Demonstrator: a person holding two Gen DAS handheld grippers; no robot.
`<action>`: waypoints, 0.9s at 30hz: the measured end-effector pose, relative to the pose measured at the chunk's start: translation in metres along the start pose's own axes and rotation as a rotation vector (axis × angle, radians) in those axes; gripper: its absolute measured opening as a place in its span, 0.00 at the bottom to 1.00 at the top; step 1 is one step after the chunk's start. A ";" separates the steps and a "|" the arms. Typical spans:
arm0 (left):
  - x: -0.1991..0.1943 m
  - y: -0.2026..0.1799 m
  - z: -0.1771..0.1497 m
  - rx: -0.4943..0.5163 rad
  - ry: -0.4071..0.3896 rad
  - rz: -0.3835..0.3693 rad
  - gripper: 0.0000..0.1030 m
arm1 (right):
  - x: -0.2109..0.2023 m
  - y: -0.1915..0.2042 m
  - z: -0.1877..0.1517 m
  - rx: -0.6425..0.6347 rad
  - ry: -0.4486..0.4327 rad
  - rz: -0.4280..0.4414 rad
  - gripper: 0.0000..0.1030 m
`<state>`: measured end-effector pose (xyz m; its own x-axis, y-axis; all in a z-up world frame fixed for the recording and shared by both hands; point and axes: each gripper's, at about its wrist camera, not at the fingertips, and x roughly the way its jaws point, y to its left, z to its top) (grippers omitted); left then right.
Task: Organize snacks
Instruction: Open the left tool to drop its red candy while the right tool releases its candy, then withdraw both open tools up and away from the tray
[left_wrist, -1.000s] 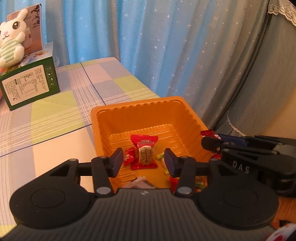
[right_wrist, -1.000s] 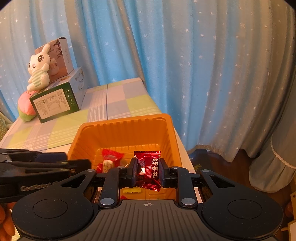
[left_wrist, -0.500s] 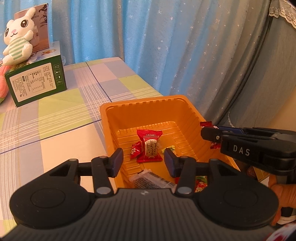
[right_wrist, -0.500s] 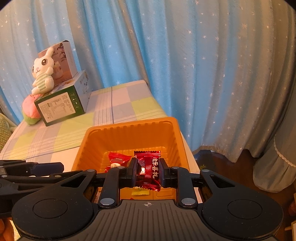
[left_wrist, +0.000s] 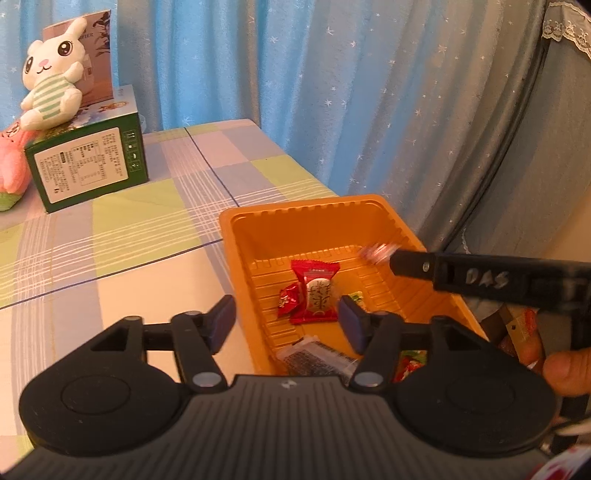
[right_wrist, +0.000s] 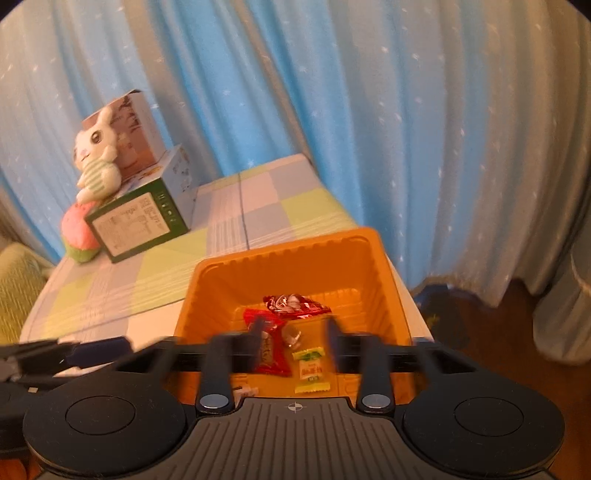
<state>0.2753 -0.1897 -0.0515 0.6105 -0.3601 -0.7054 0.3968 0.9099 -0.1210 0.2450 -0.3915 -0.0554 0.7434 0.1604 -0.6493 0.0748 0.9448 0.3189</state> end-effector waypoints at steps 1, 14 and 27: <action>-0.002 0.001 -0.001 0.001 -0.003 0.003 0.63 | -0.003 -0.003 0.000 0.012 -0.017 -0.001 0.68; -0.043 0.007 -0.019 -0.035 -0.053 0.015 0.89 | -0.052 -0.024 -0.017 0.054 -0.021 -0.071 0.68; -0.110 -0.007 -0.041 -0.057 -0.091 0.021 0.99 | -0.116 0.007 -0.029 0.017 -0.022 -0.055 0.68</action>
<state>0.1778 -0.1477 -0.0019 0.6793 -0.3554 -0.6421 0.3453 0.9268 -0.1477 0.1403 -0.3955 0.0019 0.7523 0.1022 -0.6508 0.1268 0.9469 0.2953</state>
